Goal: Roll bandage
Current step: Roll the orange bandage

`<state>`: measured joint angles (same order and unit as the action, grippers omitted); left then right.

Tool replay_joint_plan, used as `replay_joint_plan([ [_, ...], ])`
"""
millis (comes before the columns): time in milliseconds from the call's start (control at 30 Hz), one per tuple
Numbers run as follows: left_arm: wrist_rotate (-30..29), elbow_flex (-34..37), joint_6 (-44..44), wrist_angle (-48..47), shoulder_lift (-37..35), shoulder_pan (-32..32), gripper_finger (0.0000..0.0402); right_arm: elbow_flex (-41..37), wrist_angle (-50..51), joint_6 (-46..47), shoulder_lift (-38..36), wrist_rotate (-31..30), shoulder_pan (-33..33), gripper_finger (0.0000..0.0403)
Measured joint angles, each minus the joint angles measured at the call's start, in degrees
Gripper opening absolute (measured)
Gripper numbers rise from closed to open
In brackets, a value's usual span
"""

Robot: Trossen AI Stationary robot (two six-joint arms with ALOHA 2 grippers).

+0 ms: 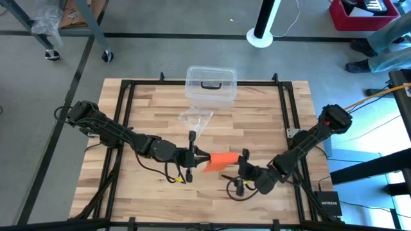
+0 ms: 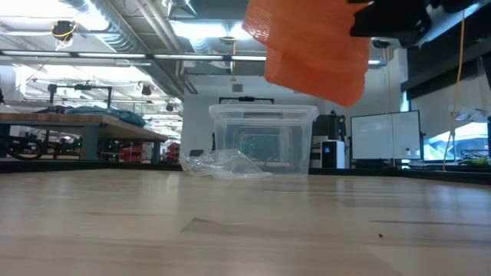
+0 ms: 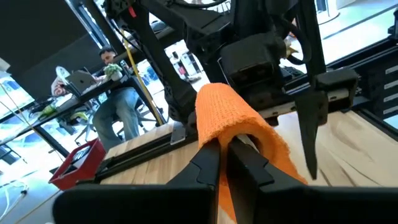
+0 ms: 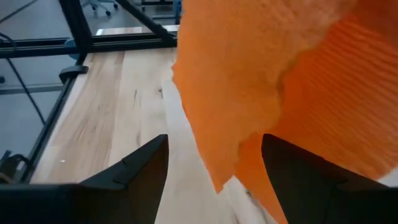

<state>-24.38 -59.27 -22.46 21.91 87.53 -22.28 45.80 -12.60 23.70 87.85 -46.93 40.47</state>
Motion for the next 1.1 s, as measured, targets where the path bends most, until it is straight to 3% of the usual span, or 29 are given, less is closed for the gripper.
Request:
replay_joint_plan([
  [167, -0.02, 0.0, 0.01, -0.02, 0.0, -0.02, 0.0011, 0.0, -1.44, -0.64, 0.22, 0.33, -0.35, 0.02],
  [400, -0.02, 0.0, 0.0, -0.35, 0.0, -0.07, 0.0011, 0.7, -5.85, -5.02, 0.1, 2.83, 3.29, 0.0018],
  [667, -0.04, 0.0, -0.48, -0.94, 0.02, -0.07, 0.0011, 13.16, 0.19, -20.9, -1.73, -1.51, 7.8, 0.0008],
  [833, -0.03, 0.0, -0.56, -2.08, 0.02, -0.07, 0.0011, 23.44, 9.34, -32.26, -4.43, -10.97, 8.6, 0.0014],
  [967, -0.02, 0.0, -0.64, -2.11, 0.02, -0.13, 0.0011, 28.79, 16.09, -39.1, -7.51, -14.6, 5.54, 0.0007],
  [1100, 1.68, 0.0, -1.53, -2.06, 0.02, -0.53, 0.0011, 30.05, 23.3, -38.47, -12.24, -14.78, -0.08, 0.0008],
])
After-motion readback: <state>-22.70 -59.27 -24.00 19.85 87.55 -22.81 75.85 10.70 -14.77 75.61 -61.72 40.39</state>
